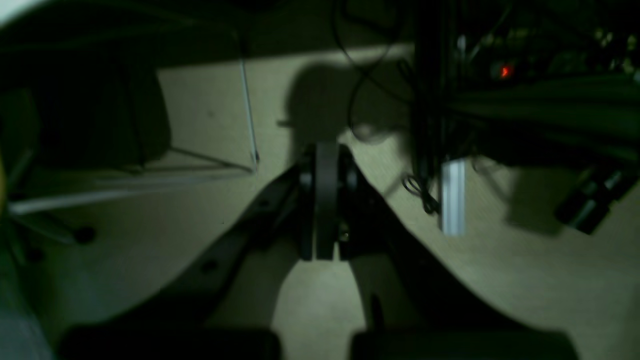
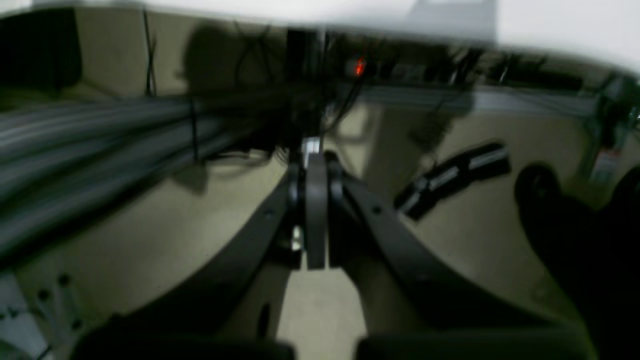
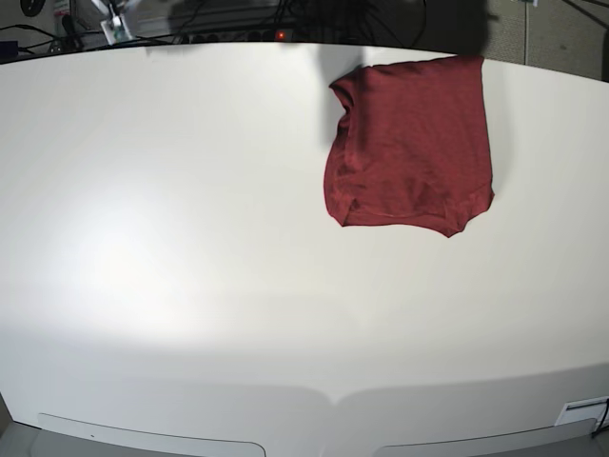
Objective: Fold the T-shirt properly
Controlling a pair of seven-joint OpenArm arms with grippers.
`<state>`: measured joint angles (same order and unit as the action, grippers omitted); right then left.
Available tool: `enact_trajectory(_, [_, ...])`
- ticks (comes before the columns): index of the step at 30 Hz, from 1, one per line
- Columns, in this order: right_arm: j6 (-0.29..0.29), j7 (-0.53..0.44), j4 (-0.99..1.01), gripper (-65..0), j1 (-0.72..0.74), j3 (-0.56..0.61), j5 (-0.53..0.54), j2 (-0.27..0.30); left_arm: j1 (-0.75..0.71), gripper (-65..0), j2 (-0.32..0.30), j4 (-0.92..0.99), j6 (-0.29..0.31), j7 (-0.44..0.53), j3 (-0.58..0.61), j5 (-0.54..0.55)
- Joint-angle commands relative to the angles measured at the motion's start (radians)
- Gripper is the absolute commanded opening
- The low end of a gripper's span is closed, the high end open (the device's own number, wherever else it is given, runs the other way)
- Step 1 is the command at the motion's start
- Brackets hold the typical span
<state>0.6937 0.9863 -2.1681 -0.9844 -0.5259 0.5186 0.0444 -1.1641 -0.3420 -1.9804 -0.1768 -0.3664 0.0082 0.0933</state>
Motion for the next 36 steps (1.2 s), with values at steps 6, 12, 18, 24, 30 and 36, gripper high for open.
enact_trajectory(6, [0.004, -0.018, 0.138, -65.0, -0.051, -0.003, 0.009, 0.003, 0.02, -65.0, 0.012, 0.254, 0.06, 0.148, -0.002, 0.014])
enact_trajectory(12, [0.004, -0.165, 0.428, -65.0, -0.005, 0.006, -0.098, 0.005, 0.176, -65.0, 0.012, 0.613, 0.198, 0.247, -0.002, 0.049])
enact_trajectory(18, [0.004, -0.265, 0.76, -65.0, 0.13, 0.016, -0.293, 0.012, 0.367, -65.0, 0.012, 0.965, 0.389, 0.308, -0.002, 0.049])
enact_trajectory(24, [0.004, -0.412, 1.186, -65.0, 0.301, 0.016, -0.42, 0.087, 0.557, -65.0, 0.012, 1.313, 0.47, 0.446, -0.002, 0.049])
enact_trajectory(30, [0.004, -0.652, 1.552, -65.0, 0.475, 0.017, -0.597, 0.181, 0.68, -65.0, 0.015, 1.463, 0.469, 0.551, -0.002, 0.049])
enact_trajectory(36, [-0.055, -0.805, 1.725, -65.0, 0.623, 0.017, -0.702, 0.236, 0.767, -63.3, 0.058, 1.536, 0.469, 0.554, -0.002, 0.071])
